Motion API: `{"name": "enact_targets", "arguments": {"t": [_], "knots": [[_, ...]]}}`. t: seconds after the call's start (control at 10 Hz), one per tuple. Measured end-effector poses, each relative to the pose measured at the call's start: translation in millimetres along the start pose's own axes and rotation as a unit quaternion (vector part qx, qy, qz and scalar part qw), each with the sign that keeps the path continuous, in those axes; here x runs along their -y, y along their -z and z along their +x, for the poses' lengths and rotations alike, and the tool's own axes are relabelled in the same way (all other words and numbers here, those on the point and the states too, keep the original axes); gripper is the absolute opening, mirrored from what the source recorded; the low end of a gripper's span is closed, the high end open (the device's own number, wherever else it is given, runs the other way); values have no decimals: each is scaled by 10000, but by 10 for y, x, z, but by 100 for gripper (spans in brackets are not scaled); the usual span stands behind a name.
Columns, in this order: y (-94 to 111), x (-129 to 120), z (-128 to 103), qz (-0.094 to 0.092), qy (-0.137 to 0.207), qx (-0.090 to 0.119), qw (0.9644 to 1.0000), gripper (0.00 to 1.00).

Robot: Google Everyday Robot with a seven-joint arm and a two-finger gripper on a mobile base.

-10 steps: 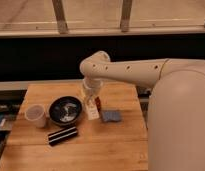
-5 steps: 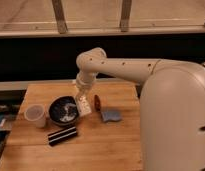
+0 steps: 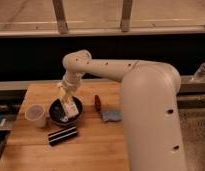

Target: Place the bottle in the ceramic bowl

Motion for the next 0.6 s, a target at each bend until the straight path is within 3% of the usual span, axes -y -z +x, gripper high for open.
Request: {"name": "enact_targets", "arguments": {"t": [0.3,0.4,0.6], "knots": [[-190,-50,-110,-422,365,-4,9984,7],[-207,-56,-121,-463,403,1,9981,12],[-208,-67,-128,-472,414,4,9980,35]]}}
